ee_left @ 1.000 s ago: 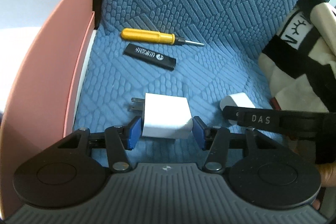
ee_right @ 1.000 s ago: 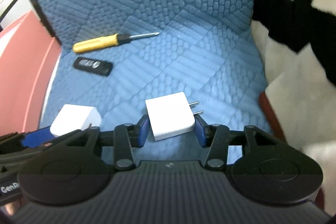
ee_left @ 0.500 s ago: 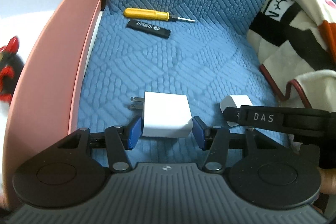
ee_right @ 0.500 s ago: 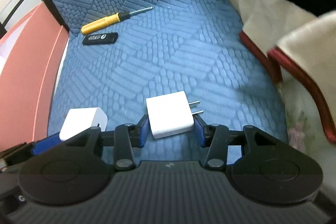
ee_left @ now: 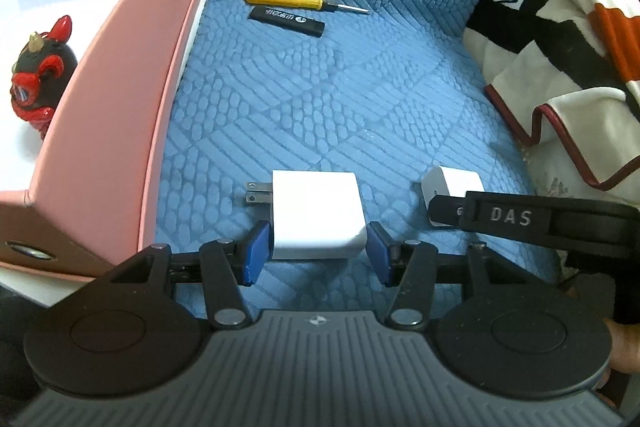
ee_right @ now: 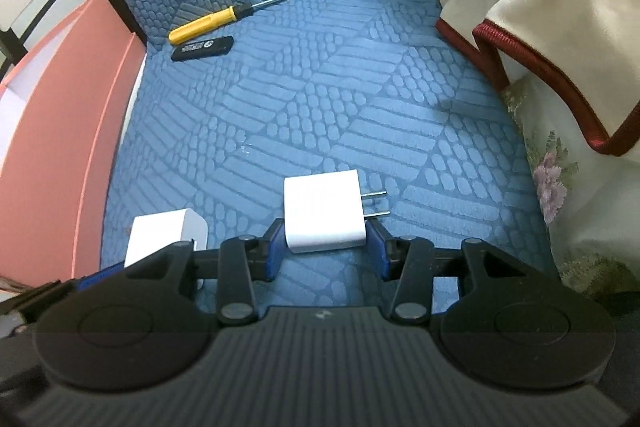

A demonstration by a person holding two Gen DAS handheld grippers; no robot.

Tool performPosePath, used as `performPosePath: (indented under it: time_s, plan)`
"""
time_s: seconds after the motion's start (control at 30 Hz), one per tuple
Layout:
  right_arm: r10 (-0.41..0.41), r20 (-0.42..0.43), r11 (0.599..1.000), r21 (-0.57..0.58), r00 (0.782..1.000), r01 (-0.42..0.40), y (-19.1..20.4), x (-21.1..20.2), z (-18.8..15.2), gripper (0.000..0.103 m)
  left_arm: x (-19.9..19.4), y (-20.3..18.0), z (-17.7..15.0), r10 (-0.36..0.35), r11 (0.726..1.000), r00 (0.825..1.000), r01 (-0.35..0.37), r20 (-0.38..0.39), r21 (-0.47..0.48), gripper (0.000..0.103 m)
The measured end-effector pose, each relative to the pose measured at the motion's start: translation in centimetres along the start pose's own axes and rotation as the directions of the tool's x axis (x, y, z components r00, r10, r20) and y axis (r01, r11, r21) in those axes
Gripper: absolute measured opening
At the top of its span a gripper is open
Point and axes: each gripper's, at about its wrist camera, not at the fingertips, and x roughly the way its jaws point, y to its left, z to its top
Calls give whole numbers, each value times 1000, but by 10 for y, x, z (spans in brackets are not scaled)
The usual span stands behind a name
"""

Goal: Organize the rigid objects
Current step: 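Close left tool on large white charger while right tool closes on small charger, then lift both chargers and carry them over the pink box with both tools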

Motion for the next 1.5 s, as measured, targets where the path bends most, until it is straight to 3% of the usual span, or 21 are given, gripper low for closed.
performPosePath:
  time_s: [0.3, 0.4, 0.67, 0.8, 0.93, 1.17, 1.5]
  plan:
    - [106, 54, 993, 42, 993, -108, -17, -11, -7, 51, 4, 3, -1, 1, 1000, 1000, -1, -31, -23, 62]
    - [97, 98, 995, 28, 990, -100, -17, -16, -3, 66, 1, 3, -1, -1, 999, 1000, 1, -15, -32, 62]
    - [93, 111, 994, -63, 989, -86, -5, -5, 1, 61, -1, 4, -1, 1, 997, 1000, 0, 11, -78, 62]
    - [31, 106, 991, -132, 994, -17, 4, 0, 0, 56, 2, -1, -1, 18, 997, 1000, -17, 12, -70, 62]
    - [2, 100, 992, -129, 995, 11, 2, 3, 0, 51, 10, 0, -1, 35, 995, 999, -34, 10, -98, 61]
    - [55, 86, 998, -37, 995, -52, -12, 4, 7, 51, 17, 0, 6, 50, 990, 998, -46, 27, -130, 60]
    - [75, 108, 996, -57, 991, -69, -9, -10, 2, 51, 4, 5, 19, 52, 991, 998, -48, 29, -126, 59]
